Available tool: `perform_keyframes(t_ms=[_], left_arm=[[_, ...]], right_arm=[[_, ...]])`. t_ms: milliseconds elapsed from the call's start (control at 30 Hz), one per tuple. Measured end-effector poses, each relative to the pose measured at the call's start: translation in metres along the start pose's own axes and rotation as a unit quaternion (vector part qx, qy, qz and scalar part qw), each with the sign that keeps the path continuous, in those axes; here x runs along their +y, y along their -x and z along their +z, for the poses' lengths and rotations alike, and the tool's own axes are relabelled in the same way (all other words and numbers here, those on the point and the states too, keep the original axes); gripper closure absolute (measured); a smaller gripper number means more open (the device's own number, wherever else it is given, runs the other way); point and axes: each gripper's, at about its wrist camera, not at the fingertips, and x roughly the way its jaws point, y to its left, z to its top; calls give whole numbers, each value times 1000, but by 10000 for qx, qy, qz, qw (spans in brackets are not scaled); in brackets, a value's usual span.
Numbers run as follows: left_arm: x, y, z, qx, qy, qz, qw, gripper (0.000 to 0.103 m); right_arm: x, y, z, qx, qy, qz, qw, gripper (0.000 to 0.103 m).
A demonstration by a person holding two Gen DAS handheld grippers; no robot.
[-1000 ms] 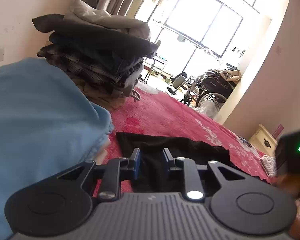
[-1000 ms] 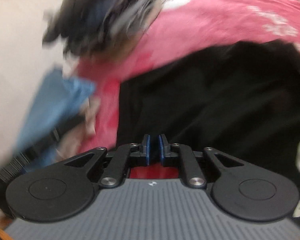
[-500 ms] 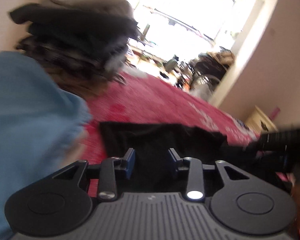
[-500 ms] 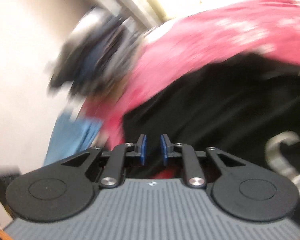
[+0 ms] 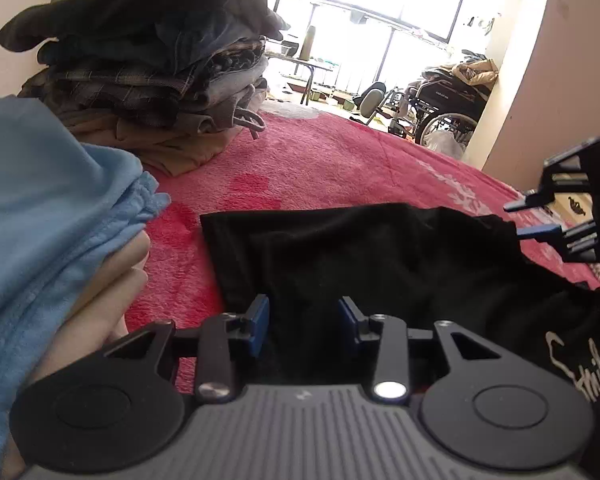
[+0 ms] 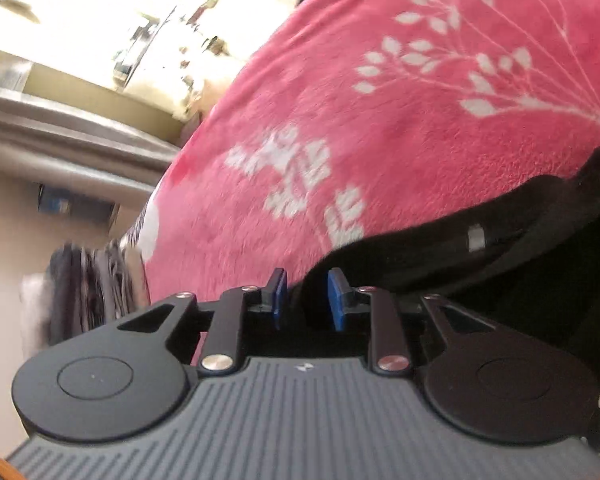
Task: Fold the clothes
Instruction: 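Open both grippers and release the folded shirt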
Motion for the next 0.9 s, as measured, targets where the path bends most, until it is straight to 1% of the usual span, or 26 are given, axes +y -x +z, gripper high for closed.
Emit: perform_keyframes(t_ms=[33,167,233,267,333,400,500,600,667,700,767,800,867,900], left_arm=[[-1,0,-1,-20,-17,17,10000,64],[-5,0,-4,-107,-95,105,9998,64],[-6,0,-5,-149,-106,168,9997,64],[-6,1,-6,-169,-87,206,9996,65],[-4,2,-6,-189,17,258,9995,68],[-3,2,-6,-197,72,288,9994,70],[-3,2,-6,-210,36,336,9992,70],[-4,1,-7,-219,1,362,9991,70],[-5,1,-7,-226,-16,373,9990,70],[-5,1,-7,-228,-16,372,9990,70],[-4,0,-7,-227,-2,360,9991,70],[-4,0,-7,-232,2,356,9991,70],[-4,0,-8,-242,8,352,9991,70],[-4,0,-8,-251,10,353,9991,70]], right_arm=[[2,-5,3,22,-71,-65,10000,75],[-4,-21,8,270,-417,25,9988,74],[-5,-27,7,300,-410,52,9987,75],[-4,-28,6,229,-317,43,9992,77],[-1,-30,6,57,-101,18,9999,95],[2,-28,7,-175,111,116,9997,97],[10,-28,8,-555,530,264,9967,98],[13,-34,12,-773,775,370,9933,98],[14,-41,15,-862,971,171,9914,97],[12,-40,16,-924,969,160,9909,95],[10,-36,19,-1060,920,187,9899,95],[8,-29,19,-1120,841,310,9897,95],[8,-12,17,-1086,869,429,9893,93],[8,-6,17,-972,884,431,9904,92]])
